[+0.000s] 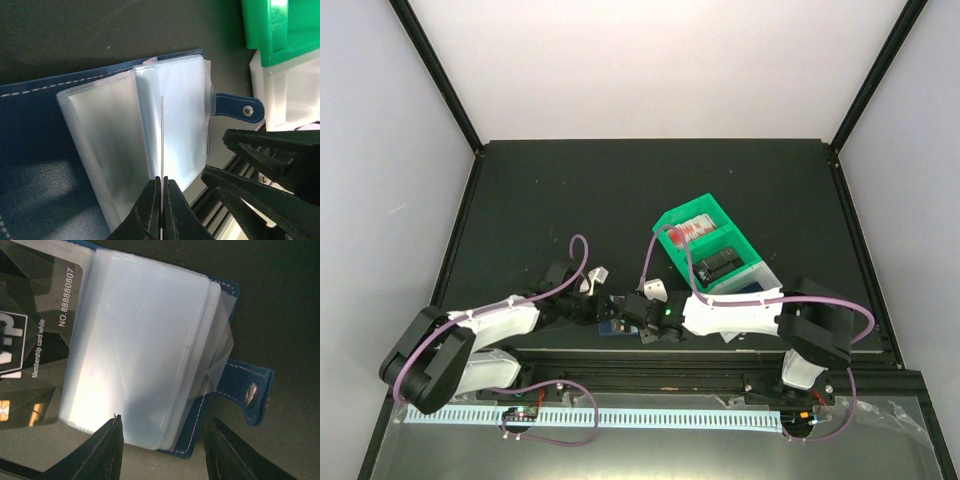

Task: Put the credit cards into the card holder
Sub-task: Insert the credit card into the card holder.

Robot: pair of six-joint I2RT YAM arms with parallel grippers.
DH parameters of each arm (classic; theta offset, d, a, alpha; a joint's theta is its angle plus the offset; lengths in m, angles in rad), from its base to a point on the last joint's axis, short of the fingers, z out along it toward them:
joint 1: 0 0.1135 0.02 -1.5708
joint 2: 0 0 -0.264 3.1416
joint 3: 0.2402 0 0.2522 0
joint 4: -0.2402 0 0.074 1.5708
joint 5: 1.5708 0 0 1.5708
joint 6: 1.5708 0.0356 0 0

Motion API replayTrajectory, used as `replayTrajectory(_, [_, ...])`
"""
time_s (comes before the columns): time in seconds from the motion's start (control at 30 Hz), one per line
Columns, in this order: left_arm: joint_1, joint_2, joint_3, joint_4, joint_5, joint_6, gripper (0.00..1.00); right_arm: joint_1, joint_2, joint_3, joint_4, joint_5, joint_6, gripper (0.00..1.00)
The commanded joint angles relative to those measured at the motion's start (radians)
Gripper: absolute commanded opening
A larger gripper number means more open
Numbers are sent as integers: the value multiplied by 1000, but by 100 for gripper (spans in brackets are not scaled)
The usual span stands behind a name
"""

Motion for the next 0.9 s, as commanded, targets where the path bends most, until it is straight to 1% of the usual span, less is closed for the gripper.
replayTrajectory(0.0, [3, 17, 9, 96, 43, -25, 1, -16, 30, -14, 40, 48, 28, 46])
replayTrajectory(0.2, [4, 11, 10, 92, 33, -29, 2, -24, 81, -8, 41, 41, 30, 43])
replayTrajectory(0.4, [4, 15, 4, 100, -7, -41, 1, -24, 77, -28, 56, 31, 38, 42])
replayTrajectory(0.57, [5, 58, 7, 115, -39, -37, 2, -29, 61, -51, 75, 18, 43, 41])
replayTrajectory(0.63, [6, 102, 3, 130, -43, -38, 2, -29, 58, -57, 76, 15, 46, 41])
replayTrajectory(0.73, [5, 142, -3, 157, -30, -49, 2, -30, 55, -62, 76, 14, 51, 41])
replayTrajectory(0.87, [5, 179, -26, 243, 17, -86, 1, -30, 50, -65, 72, 10, 54, 41])
